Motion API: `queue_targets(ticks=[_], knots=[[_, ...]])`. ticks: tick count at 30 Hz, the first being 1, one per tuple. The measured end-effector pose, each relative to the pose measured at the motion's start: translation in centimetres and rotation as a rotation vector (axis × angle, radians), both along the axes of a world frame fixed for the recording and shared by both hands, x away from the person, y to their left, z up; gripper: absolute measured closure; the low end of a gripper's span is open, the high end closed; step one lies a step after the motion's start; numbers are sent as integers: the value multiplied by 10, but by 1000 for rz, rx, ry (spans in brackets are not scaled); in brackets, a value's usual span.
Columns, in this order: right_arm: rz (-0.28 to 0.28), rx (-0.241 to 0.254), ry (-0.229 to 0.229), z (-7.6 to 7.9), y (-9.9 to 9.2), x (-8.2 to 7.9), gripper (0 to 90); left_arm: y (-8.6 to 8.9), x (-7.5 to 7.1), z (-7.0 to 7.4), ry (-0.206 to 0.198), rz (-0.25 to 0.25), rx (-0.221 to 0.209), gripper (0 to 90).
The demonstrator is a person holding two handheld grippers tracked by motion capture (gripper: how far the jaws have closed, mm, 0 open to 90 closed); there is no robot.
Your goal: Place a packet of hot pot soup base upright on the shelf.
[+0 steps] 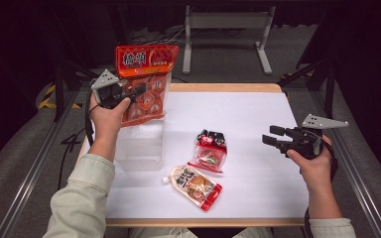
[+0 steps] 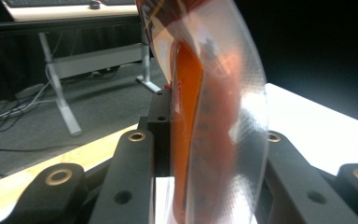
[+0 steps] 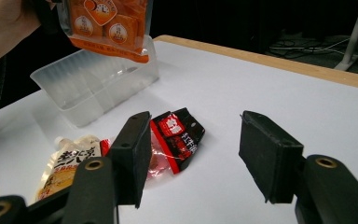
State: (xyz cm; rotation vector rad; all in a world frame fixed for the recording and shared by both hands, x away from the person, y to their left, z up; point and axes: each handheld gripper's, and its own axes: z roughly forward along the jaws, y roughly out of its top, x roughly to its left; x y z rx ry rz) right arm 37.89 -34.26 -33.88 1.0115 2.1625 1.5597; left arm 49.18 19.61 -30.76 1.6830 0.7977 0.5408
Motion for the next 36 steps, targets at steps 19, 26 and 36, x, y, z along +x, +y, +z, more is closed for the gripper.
queue_targets(ticks=[19,26,36], knots=[[5,-2,4,-2,-1,-1,441,1,12,-19,33,45,-4,705],[7,-2,8,-3,0,-1,438,-5,14,-24,44,38,5,705],[12,-2,7,-2,2,-1,436,-14,17,-32,95,11,50,704]])
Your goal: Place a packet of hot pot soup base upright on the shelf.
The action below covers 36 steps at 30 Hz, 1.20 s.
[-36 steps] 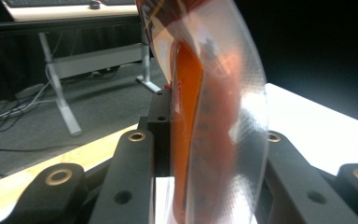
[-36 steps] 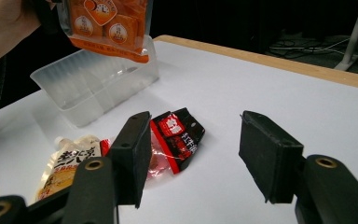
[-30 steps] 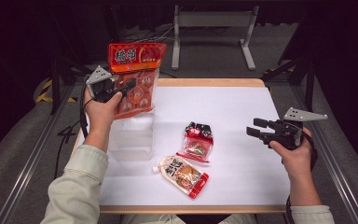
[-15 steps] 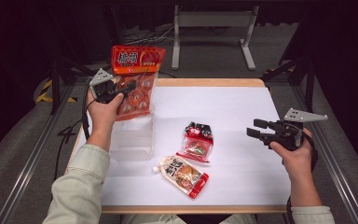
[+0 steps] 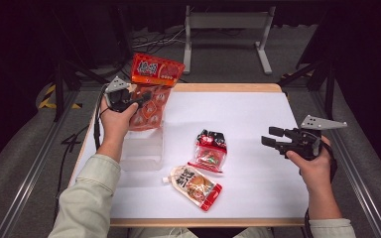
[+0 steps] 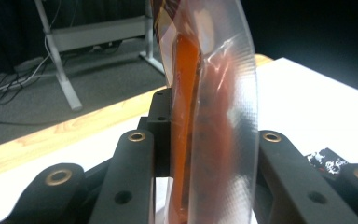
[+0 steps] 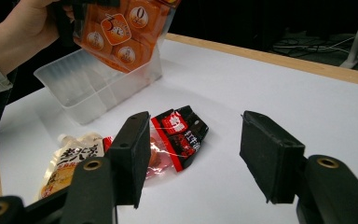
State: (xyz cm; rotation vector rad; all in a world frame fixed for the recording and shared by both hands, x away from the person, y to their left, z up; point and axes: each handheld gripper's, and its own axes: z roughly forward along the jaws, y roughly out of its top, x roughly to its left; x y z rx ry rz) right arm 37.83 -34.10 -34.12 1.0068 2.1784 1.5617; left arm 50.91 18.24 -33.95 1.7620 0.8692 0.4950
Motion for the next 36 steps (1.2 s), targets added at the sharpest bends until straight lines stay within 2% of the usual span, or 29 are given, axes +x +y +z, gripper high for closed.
queue_targets(ticks=[8,10,16,23,28,32,36], knots=[[5,3,3,0,1,1,434,6,2,-6,20,10,-9,704],[5,0,1,-1,1,1,434,9,2,-9,36,13,-27,704],[10,-1,3,-1,3,2,432,16,-1,-13,66,4,-24,703],[21,-1,10,-3,7,4,431,24,-7,-13,136,12,-1,702],[29,-3,11,-3,9,6,430,28,-11,-15,160,16,19,702],[38,-7,14,-4,12,7,429,29,-15,-16,147,-3,35,702],[43,-7,15,-4,13,8,428,26,-19,-16,125,-45,90,702]])
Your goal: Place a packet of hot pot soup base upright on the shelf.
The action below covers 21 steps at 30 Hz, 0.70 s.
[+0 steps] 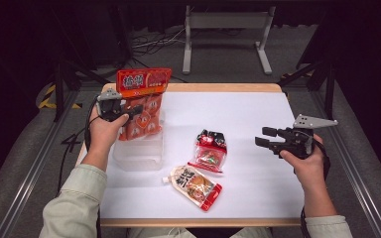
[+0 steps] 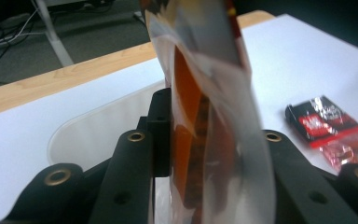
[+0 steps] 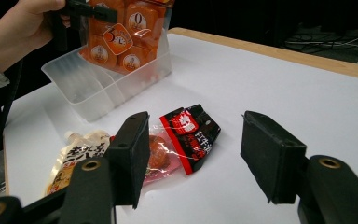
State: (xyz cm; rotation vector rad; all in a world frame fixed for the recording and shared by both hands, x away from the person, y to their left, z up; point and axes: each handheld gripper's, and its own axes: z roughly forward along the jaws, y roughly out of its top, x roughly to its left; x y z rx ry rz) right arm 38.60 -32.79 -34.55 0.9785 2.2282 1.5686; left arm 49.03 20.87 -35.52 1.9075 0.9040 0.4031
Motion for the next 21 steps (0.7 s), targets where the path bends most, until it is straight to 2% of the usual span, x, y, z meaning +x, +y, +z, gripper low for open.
queue_targets(ticks=[2,5,7,10,16,21], knots=[[0,3,2,0,0,0,427,0,-2,-1,-10,-20,8,702],[-1,5,2,0,-1,-1,426,2,-4,-4,-10,-36,-14,702],[-1,5,1,0,-1,-1,426,2,-6,-7,-4,-41,-49,702],[-1,6,2,0,-1,-2,424,3,-9,-8,-1,-53,-47,701],[-2,7,4,0,-2,-3,423,2,-13,-10,10,-45,-51,699],[-1,8,3,0,-3,-4,422,9,-13,-17,39,-24,-108,699]])
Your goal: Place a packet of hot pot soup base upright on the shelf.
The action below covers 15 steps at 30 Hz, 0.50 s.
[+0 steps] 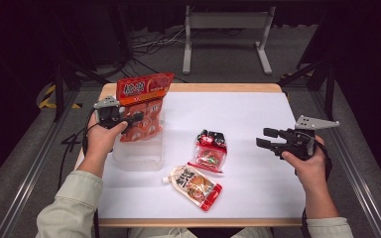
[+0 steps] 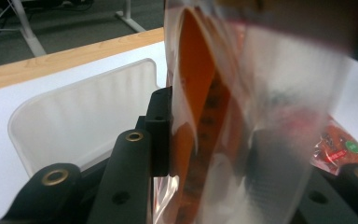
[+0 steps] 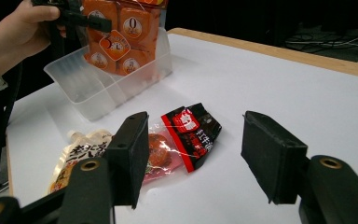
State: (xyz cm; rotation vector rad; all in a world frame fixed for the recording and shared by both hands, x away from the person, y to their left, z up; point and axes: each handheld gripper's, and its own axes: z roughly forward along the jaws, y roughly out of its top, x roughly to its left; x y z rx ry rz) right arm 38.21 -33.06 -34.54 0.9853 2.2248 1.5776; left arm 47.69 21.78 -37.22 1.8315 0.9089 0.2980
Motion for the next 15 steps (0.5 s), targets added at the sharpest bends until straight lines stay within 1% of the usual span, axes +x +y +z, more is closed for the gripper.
queue_targets(ticks=[1,2,3,4,5,6,8,9,11,13,14,15], knots=[[0,-1,-1,0,0,0,422,1,0,-1,2,7,-3,700],[-1,0,0,0,0,-1,422,5,0,-4,6,18,-15,700],[0,-1,-2,0,0,-1,422,7,0,-6,10,20,-30,700],[1,-1,-3,1,0,-1,421,9,0,-10,22,22,-41,700],[0,-1,-4,1,0,-1,421,10,0,-14,22,15,-46,701],[1,-1,-3,1,0,-1,421,13,-1,-18,26,22,-68,700],[0,-1,-4,1,-1,-1,421,13,-2,-18,31,28,-66,700],[-2,0,0,0,-1,-1,421,12,-2,-17,30,27,-53,700],[-2,0,4,-1,-1,0,421,9,-2,-15,34,26,-40,700],[5,-6,6,-1,2,1,420,11,-4,-16,35,26,-53,699],[7,-6,6,-1,3,1,420,12,-5,-17,26,22,-50,699],[9,-7,6,-1,3,0,419,12,-6,-18,25,21,-57,698]])
